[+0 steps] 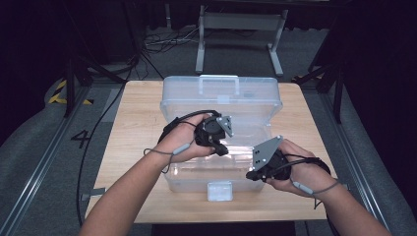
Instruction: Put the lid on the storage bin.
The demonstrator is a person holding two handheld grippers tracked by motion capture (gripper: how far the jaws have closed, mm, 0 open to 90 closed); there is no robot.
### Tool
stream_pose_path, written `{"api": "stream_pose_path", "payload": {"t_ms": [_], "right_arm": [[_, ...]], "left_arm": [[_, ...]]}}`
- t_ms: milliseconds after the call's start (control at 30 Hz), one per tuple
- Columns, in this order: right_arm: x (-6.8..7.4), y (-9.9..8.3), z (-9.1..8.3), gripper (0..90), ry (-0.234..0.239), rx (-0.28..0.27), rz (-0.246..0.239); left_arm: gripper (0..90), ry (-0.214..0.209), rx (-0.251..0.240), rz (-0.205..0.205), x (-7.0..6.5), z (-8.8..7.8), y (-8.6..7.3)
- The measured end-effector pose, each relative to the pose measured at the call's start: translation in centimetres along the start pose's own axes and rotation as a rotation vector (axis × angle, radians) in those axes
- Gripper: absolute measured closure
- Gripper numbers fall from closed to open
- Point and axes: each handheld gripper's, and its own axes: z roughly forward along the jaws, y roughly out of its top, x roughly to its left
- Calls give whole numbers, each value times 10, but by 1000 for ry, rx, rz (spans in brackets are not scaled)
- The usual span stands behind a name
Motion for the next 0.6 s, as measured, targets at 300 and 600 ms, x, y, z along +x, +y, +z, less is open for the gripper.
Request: {"api": "stream_pose_path", "payload": {"t_ms": [300,600], "right_arm": [[-6,-5,-12,900,2,-60,64],[-14,-14,-23,900,-18,-143,152]], "left_arm": [[893,6,-7,0,0,0,-1],[891,19,-6,-6,-3,0,-2]]}}
